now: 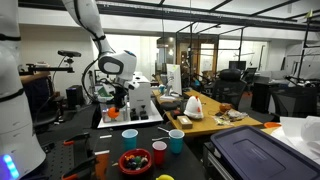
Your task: Put the ball in the closest blue cup
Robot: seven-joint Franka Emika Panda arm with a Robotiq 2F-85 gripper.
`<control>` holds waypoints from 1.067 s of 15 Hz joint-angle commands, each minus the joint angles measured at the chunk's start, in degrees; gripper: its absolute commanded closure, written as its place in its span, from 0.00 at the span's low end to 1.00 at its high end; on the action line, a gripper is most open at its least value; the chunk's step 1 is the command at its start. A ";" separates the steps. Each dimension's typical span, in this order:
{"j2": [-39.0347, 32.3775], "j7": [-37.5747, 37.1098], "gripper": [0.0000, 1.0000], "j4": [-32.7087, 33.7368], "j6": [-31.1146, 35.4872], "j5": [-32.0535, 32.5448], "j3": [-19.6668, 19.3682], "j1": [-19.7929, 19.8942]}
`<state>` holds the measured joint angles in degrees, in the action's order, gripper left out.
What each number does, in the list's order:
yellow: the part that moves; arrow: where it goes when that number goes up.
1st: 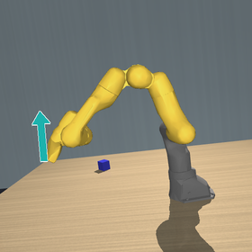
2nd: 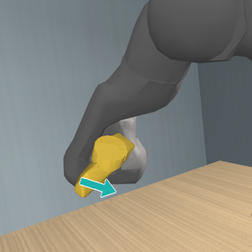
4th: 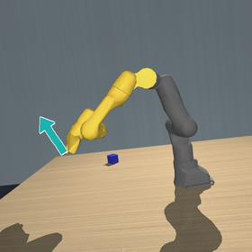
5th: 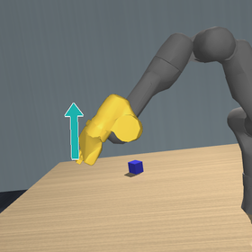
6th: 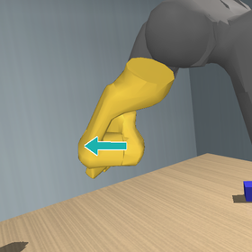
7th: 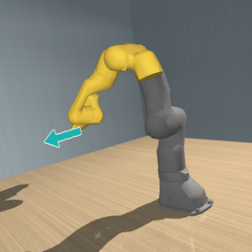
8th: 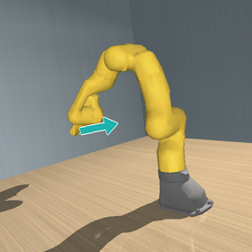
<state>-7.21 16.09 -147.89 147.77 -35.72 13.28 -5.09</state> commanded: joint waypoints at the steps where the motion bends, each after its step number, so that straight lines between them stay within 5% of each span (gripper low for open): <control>1: -0.34 5.17 0.98 0.44 2.57 -7.51 1.19 -0.48; 7: -2.42 15.71 0.98 2.01 7.31 -21.70 2.70 -1.16; 12: -6.26 32.28 0.98 5.80 16.03 -36.14 5.65 -0.05; 16: -9.40 45.78 0.98 8.04 21.18 -41.10 5.26 0.69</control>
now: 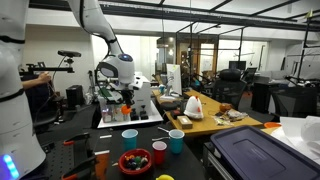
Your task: Put the ball in the closest blue cup
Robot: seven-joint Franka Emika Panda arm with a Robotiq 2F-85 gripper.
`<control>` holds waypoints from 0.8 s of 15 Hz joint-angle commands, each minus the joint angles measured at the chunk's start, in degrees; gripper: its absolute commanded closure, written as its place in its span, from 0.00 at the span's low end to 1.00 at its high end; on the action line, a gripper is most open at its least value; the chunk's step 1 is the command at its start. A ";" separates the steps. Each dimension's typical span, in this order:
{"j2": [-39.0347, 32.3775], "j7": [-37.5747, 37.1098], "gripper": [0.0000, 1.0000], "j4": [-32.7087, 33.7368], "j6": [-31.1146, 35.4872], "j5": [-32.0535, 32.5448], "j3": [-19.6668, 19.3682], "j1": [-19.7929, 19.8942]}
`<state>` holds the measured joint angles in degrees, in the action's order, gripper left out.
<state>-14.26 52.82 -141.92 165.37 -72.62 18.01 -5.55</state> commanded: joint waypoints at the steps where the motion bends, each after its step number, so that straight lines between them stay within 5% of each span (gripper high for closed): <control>1: -2.96 12.91 0.98 2.68 4.91 -5.64 0.58 1.61; 6: -3.68 26.14 0.98 3.63 7.70 -8.22 0.29 3.99; 12: -4.50 26.51 0.98 -1.50 8.78 3.67 -4.29 3.53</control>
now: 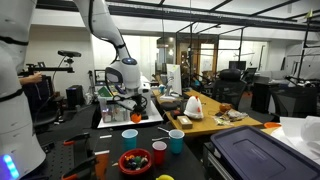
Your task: Put the ball in the closest blue cup
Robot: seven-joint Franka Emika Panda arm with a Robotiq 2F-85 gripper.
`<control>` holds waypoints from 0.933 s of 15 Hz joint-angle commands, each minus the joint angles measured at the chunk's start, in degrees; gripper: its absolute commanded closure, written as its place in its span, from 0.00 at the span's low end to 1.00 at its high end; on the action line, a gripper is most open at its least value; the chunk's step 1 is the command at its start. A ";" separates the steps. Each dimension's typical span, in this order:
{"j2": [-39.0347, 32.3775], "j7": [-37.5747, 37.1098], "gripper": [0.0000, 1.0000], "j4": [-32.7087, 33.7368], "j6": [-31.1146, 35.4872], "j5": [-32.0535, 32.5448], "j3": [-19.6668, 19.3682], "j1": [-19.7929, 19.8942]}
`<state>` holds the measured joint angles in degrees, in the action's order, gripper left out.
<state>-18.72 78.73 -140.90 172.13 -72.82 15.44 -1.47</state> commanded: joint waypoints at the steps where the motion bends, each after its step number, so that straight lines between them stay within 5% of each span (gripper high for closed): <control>1: -0.30 0.43 0.98 -3.02 2.31 5.11 -2.33 -0.63; 14: -0.88 -5.58 0.98 -6.07 0.60 7.55 -3.86 -3.96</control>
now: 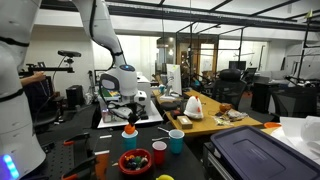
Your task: Put the ball in the closest blue cup
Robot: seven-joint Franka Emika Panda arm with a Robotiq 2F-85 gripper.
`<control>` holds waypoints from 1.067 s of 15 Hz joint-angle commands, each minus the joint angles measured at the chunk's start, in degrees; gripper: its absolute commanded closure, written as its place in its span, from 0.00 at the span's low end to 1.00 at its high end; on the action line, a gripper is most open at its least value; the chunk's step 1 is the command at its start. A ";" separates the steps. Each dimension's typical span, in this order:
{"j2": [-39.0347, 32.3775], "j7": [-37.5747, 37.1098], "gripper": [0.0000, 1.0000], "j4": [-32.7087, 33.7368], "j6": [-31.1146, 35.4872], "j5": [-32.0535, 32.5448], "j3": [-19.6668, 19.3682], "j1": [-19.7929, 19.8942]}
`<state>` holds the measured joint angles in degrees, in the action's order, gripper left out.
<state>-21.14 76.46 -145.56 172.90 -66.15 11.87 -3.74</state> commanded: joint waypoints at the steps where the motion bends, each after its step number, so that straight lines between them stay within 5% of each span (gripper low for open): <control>1: 1.71 -4.29 0.98 -1.49 -0.46 0.89 -0.27 -2.19; 16: 2.13 -5.96 0.98 1.91 -1.79 -4.10 4.81 -3.03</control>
<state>-20.43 69.40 -143.79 172.01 -68.41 15.64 -7.55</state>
